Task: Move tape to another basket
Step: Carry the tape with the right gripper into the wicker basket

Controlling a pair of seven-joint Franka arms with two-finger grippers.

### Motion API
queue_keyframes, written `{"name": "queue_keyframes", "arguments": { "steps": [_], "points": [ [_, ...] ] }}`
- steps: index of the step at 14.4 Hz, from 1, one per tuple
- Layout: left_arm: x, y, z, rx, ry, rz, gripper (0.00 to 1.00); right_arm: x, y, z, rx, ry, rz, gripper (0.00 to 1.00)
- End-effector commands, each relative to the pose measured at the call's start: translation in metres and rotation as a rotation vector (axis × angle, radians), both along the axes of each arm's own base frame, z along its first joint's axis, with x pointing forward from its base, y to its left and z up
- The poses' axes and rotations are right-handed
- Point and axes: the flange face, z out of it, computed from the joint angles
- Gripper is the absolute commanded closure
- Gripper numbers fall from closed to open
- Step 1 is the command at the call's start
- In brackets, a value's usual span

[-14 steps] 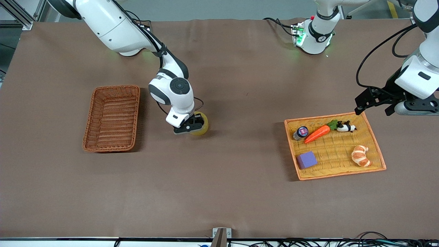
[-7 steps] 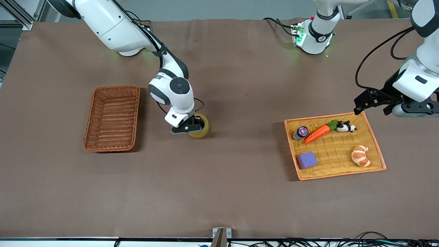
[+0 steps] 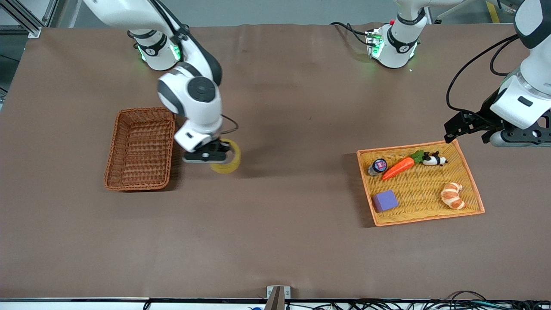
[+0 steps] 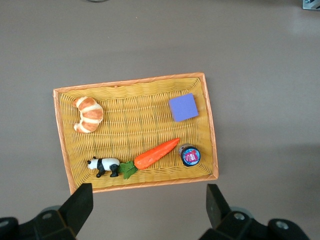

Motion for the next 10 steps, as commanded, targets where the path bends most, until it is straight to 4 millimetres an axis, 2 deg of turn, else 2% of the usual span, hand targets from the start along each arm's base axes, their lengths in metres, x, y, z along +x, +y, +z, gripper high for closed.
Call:
{"name": "queue_keyframes", "arguments": {
  "steps": [1, 3, 5, 6, 8, 9, 10],
  "points": [
    [-0.004, 0.001, 0.002, 0.027, 0.0, -0.021, 0.0, -0.007, -0.08, 0.018, -0.052, 0.002, 0.042, 1.0],
    [-0.005, -0.002, 0.002, 0.027, 0.001, -0.026, 0.0, -0.001, -0.15, 0.022, -0.045, 0.068, 0.084, 1.0],
    [-0.009, -0.002, -0.001, 0.033, 0.037, -0.027, 0.0, -0.01, -0.189, 0.026, -0.029, 0.108, 0.13, 1.0],
    [-0.012, 0.001, 0.0, 0.049, 0.045, -0.031, 0.0, -0.016, -0.208, 0.021, -0.025, 0.106, 0.132, 1.0],
    [-0.012, 0.0, -0.001, 0.054, 0.051, -0.044, 0.0, -0.039, -0.241, -0.007, 0.007, 0.07, 0.17, 1.0],
    [-0.013, 0.0, 0.0, 0.055, 0.051, -0.044, 0.0, -0.049, -0.251, -0.023, 0.023, 0.057, 0.17, 1.0],
    [-0.012, 0.001, -0.001, 0.055, 0.052, -0.044, 0.0, -0.058, -0.252, -0.035, 0.036, 0.047, 0.175, 1.0]
  ]
}}
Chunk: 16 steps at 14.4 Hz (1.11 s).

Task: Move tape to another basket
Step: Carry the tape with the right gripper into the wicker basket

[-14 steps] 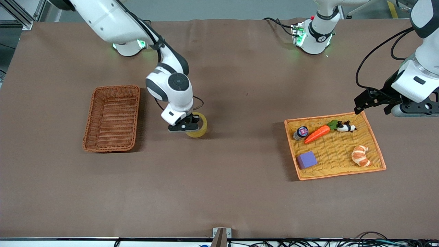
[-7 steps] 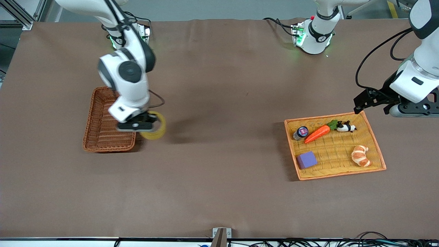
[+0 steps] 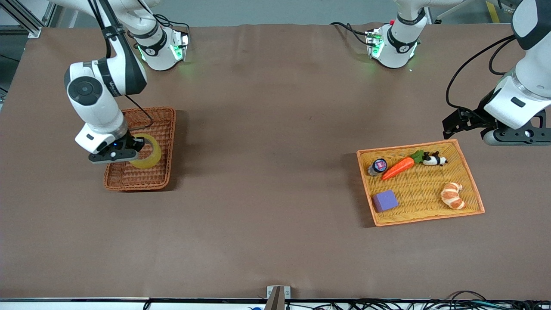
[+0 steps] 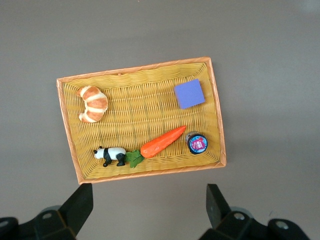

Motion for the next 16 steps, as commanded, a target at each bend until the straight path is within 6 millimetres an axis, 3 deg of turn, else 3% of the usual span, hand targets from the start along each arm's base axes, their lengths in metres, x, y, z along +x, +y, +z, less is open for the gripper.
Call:
{"name": "queue_keyframes", "arguments": {
  "steps": [1, 7, 13, 14, 16],
  "points": [
    [-0.007, 0.001, 0.006, 0.022, -0.001, -0.024, 0.0, -0.041, -0.01, -0.028, 0.057, -0.032, 0.013, 1.0],
    [-0.005, -0.002, 0.006, 0.018, -0.002, -0.025, 0.0, -0.058, -0.034, -0.064, 0.074, -0.024, -0.019, 0.96],
    [-0.005, -0.005, 0.006, 0.018, -0.001, -0.026, 0.0, -0.067, -0.036, -0.1, 0.071, -0.006, 0.023, 0.88],
    [-0.005, -0.005, 0.006, 0.017, -0.001, -0.022, 0.0, -0.067, -0.043, -0.107, 0.059, -0.006, 0.04, 0.82],
    [-0.005, -0.006, 0.006, 0.018, -0.001, -0.029, 0.0, -0.067, -0.052, -0.108, 0.04, -0.009, 0.058, 0.42]
  ]
}}
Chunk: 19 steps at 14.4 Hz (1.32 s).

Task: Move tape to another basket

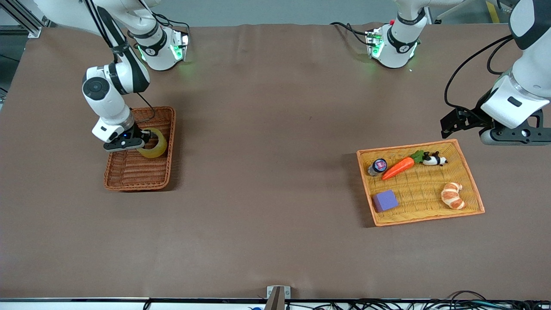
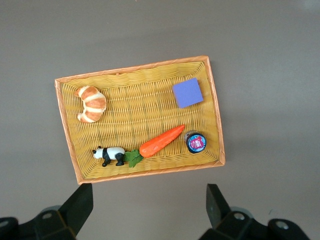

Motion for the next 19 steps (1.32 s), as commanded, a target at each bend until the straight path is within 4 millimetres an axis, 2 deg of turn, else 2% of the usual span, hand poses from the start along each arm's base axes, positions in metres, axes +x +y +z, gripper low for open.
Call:
{"name": "queue_keyframes", "arguments": {
  "steps": [1, 2, 3, 7, 9, 11, 14, 16, 18, 19],
  "points": [
    [-0.005, -0.001, 0.005, 0.017, -0.002, -0.02, 0.0, -0.001, -0.011, 0.001, -0.017, -0.008, 0.028, 0.26],
    [-0.004, -0.001, 0.005, 0.017, 0.0, -0.02, 0.0, 0.001, -0.01, 0.002, -0.018, -0.011, 0.029, 0.05],
    [-0.004, -0.001, 0.005, 0.017, 0.0, -0.019, 0.0, 0.007, -0.009, 0.009, -0.017, -0.032, 0.025, 0.0],
    [-0.003, -0.002, 0.004, 0.019, 0.001, -0.017, 0.0, 0.028, -0.007, 0.055, -0.009, -0.137, 0.019, 0.0],
    [-0.004, -0.004, 0.004, 0.018, 0.001, -0.019, 0.0, 0.039, -0.007, 0.088, -0.007, -0.203, 0.017, 0.0],
    [-0.004, -0.004, 0.004, 0.017, 0.001, -0.016, 0.0, 0.057, -0.009, 0.12, -0.041, -0.197, 0.001, 0.0],
    [-0.003, -0.004, 0.003, 0.018, 0.003, -0.017, 0.0, 0.085, 0.005, 0.162, -0.081, -0.161, -0.016, 0.0],
    [-0.003, -0.003, 0.003, 0.019, 0.003, -0.017, 0.0, 0.103, 0.027, 0.199, -0.046, -0.121, -0.069, 0.0],
    [-0.003, -0.004, 0.003, 0.018, 0.003, -0.019, 0.0, 0.122, 0.044, 0.255, 0.005, -0.07, -0.129, 0.0],
    [-0.003, -0.004, 0.003, 0.018, 0.003, -0.017, 0.0, 0.127, 0.046, 0.278, 0.019, -0.059, -0.146, 0.0]
  ]
}}
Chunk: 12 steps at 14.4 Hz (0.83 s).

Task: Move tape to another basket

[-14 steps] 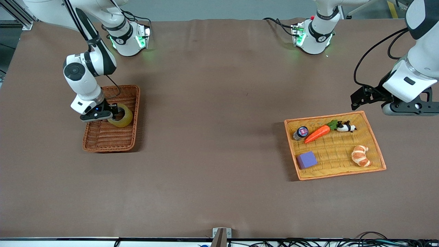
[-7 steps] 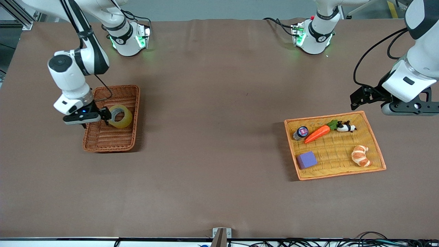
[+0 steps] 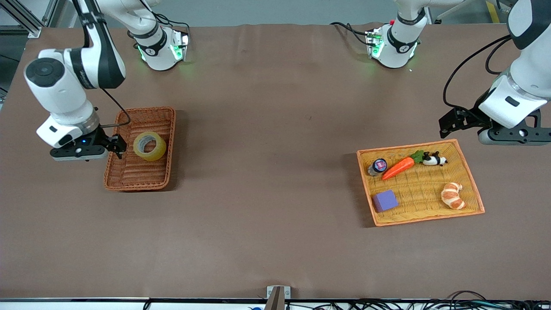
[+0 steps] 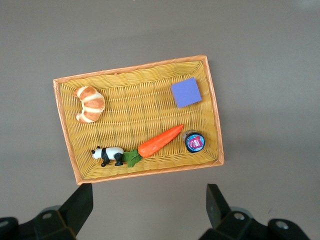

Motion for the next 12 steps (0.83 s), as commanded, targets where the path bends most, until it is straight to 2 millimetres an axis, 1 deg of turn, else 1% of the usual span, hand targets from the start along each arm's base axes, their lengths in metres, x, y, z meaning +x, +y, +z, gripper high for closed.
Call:
{"name": "queue_keyframes", "arguments": {
  "steps": [1, 2, 5, 7, 8, 9, 11, 12],
  "points": [
    [-0.002, -0.001, 0.003, 0.018, 0.002, -0.01, 0.0, 0.018, 0.015, 0.064, 0.053, 0.022, -0.042, 0.0],
    [-0.002, 0.0, 0.003, 0.018, 0.002, -0.009, 0.0, 0.018, 0.017, 0.077, 0.057, 0.035, -0.051, 0.0],
    [-0.002, -0.001, 0.003, 0.018, 0.002, -0.01, 0.0, 0.013, 0.011, 0.135, 0.132, 0.099, -0.107, 0.0],
    [-0.002, 0.0, 0.003, 0.018, 0.002, -0.007, 0.0, 0.011, 0.004, 0.187, 0.137, 0.078, -0.119, 0.0],
    [-0.002, -0.001, 0.003, 0.018, 0.002, -0.009, 0.0, 0.008, -0.005, 0.208, 0.138, 0.069, -0.134, 0.0],
    [-0.002, 0.0, 0.003, 0.018, 0.002, -0.007, 0.0, 0.008, -0.014, 0.218, 0.137, 0.078, -0.152, 0.0],
    [-0.002, 0.0, 0.003, 0.018, 0.002, -0.005, 0.0, 0.005, -0.014, 0.212, 0.144, 0.127, -0.163, 0.0],
    [-0.002, 0.0, 0.003, 0.018, 0.002, -0.005, 0.0, 0.004, -0.018, 0.212, 0.145, 0.134, -0.167, 0.0]
  ]
}}
